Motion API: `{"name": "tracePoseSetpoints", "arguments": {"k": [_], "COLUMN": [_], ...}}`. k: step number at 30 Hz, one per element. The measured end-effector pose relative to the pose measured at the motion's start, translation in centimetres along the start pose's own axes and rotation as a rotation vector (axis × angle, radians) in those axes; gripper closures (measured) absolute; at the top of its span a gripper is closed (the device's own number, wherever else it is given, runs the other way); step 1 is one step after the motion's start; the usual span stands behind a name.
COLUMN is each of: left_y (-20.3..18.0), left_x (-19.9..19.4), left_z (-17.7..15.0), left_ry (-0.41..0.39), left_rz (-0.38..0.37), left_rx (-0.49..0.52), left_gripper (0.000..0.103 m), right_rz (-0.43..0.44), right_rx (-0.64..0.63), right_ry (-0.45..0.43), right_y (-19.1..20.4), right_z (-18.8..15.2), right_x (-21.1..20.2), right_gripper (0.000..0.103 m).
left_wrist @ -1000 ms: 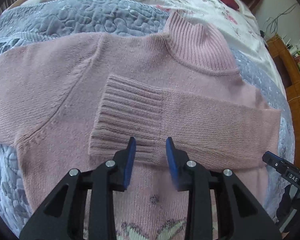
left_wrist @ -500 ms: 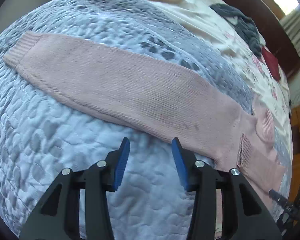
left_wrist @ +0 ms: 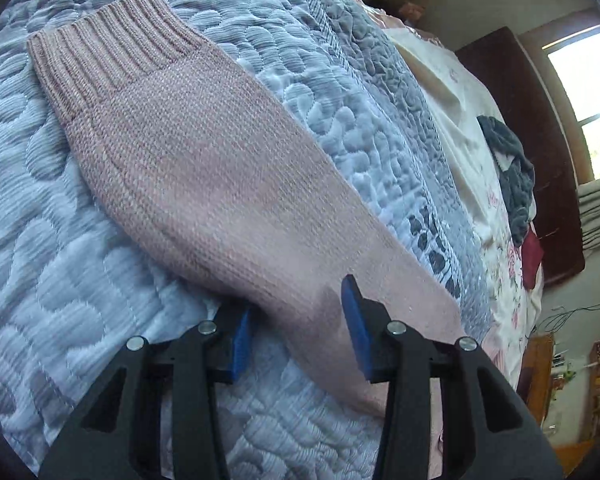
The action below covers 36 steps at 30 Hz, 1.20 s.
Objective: Fold small clothes
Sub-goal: 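Grasp the cuff of the other pink sleeve with the left tool, then fold the held sleeve across the sweater body with the left tool, release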
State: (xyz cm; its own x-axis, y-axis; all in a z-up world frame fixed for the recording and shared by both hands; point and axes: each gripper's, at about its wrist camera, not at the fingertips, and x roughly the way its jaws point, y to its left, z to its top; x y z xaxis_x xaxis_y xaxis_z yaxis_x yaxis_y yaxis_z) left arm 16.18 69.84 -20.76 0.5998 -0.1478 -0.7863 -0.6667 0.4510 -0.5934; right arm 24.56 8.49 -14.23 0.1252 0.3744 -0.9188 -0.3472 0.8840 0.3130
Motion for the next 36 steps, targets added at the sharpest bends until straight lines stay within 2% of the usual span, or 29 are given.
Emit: {"name": "tracePoseSetpoints", "arguments": {"k": [5,9,14,18,23,27,36], "left_y": [0.9,2.2,2.3,1.2,-1.6,-4.8,-14.6], "left_x": [0.3,0.5,0.4,-0.2,-1.3,-1.9,-1.2], "left_z": [1.9,3.3,3.3,2.7,1.2,-0.9,-8.7], "left_ry": [-0.03,-0.036,-0.054,-0.064,-0.072,-0.049,0.045], "left_rz": [-0.028,-0.049,-0.045,-0.025,-0.061,-0.11,-0.275], "left_rx": [-0.038,-0.076,-0.078,-0.031,0.054,0.131,0.307], "left_gripper": [0.066,0.077,0.085,0.091,0.092,0.092,0.092], "right_rz": [0.002,0.005,0.016,0.013,0.006,0.006,-0.001], "right_rx": [0.01,0.01,0.021,0.022,0.022,0.032,0.045], "right_ry": [0.007,0.004,0.002,0.002,-0.008,-0.016,-0.042], "right_y": [-0.5,-0.6,-0.8,-0.7,-0.8,-1.3,-2.4], "right_z": [-0.3,-0.4,-0.3,-0.5,-1.0,-1.4,-2.2], "right_x": [0.9,1.1,1.2,0.9,0.1,-0.6,-2.2], "right_gripper": [0.054,0.054,0.054,0.054,0.054,0.054,0.054]}}
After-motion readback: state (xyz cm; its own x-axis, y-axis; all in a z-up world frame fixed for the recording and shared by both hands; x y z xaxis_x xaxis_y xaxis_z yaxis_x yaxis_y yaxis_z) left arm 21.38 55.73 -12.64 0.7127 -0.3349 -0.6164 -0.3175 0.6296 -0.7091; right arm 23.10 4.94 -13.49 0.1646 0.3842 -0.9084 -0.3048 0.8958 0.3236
